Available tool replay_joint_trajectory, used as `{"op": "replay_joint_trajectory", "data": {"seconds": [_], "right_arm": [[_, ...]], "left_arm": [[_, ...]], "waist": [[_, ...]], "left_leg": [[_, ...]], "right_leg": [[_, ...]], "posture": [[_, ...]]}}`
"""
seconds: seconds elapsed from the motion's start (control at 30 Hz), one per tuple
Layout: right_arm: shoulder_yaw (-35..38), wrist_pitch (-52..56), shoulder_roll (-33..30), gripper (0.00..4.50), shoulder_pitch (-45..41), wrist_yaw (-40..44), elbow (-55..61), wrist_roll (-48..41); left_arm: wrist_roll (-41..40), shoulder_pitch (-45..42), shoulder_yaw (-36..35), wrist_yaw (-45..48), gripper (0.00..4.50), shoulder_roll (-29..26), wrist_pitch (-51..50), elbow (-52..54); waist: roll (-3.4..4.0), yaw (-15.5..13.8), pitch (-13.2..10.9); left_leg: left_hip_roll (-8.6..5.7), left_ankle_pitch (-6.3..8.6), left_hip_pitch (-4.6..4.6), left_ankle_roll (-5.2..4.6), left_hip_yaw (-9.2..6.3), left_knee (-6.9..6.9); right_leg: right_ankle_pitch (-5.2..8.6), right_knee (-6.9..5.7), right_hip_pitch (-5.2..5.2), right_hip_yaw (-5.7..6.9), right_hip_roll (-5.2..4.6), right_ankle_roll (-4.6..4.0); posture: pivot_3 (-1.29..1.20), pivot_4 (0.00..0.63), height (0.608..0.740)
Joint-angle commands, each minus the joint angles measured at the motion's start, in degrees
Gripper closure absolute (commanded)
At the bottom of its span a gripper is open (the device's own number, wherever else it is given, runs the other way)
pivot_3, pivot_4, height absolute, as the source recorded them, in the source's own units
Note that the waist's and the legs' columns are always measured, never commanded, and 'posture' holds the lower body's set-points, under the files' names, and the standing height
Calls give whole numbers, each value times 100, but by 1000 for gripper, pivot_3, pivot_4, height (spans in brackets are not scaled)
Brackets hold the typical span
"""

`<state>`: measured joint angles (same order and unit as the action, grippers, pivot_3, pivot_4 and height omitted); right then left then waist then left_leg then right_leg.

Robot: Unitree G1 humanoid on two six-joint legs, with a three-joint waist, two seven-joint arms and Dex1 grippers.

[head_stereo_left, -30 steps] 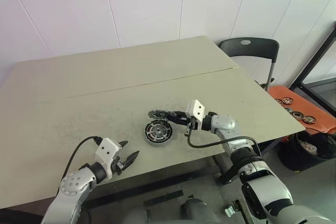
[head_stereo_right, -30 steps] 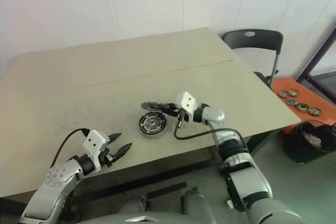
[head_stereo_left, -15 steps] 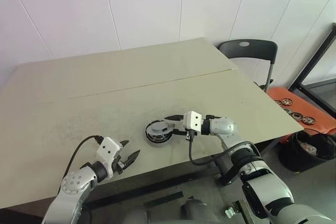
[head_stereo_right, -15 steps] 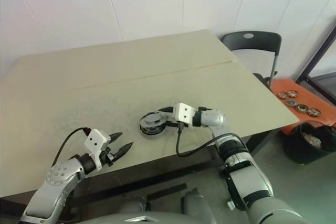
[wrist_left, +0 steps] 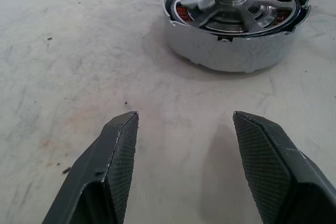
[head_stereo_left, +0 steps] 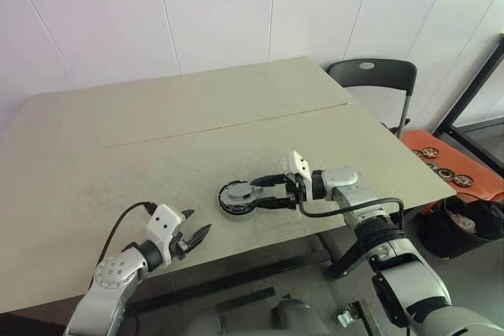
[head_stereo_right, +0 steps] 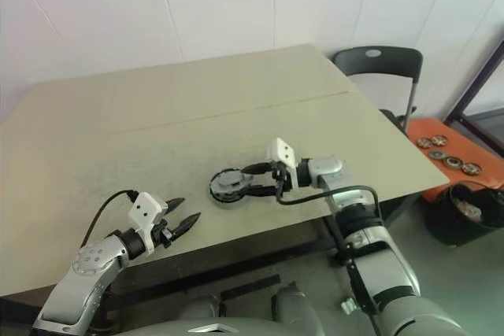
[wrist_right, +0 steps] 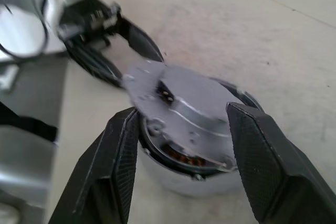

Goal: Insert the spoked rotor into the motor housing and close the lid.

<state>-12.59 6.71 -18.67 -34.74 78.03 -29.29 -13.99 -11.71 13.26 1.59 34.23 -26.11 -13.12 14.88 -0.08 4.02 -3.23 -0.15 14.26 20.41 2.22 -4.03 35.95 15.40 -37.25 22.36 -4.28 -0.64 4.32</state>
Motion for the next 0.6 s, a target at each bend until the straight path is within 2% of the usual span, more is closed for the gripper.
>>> {"op": "replay_joint_trajectory", "data": {"seconds": [0.03, 0.17, 0.27, 0.4, 0.6], "right_arm": [[-101, 589, -85, 1769, -68, -70, 795, -41], [-221, 1047, -139, 1769, -155, -430, 1050, 183], [-309, 1451, -236, 1769, -233, -270, 1170, 117], [-247, 1091, 68, 1769, -413, -789, 1038, 285], [-609, 557, 344, 1769, -604, -1336, 495, 932]], "left_arm": [[-10, -87, 22, 10, 1432, 12, 8, 121], [-54, -65, -41, 35, 1432, 13, -8, 150], [-76, -56, -79, 49, 1432, 3, -19, 163], [-185, -10, -177, 79, 1432, 11, -32, 228], [-295, 26, -287, 128, 1432, -60, -33, 272]], "waist": [[0, -6, 0], [0, -7, 0], [-1, -7, 0], [-1, 8, -1], [-3, -9, 0]], "left_leg": [[0, 0, 1, 0, -1, 0], [-2, 1, 6, 1, 1, -1], [-3, 1, 8, 1, 5, -1], [-2, 1, 8, 1, 6, -1], [-1, 1, 8, 1, 4, -7]], "right_leg": [[0, 0, 1, 2, 0, 0], [1, 3, 5, 3, -1, 1], [1, 5, 7, 2, -3, 2], [1, 5, 9, 2, -2, 2], [1, 5, 11, 3, 2, 2]], "posture": [[0, 0, 740], [0, 0, 740], [0, 0, 740], [0, 0, 740], [0, 0, 740]]}}
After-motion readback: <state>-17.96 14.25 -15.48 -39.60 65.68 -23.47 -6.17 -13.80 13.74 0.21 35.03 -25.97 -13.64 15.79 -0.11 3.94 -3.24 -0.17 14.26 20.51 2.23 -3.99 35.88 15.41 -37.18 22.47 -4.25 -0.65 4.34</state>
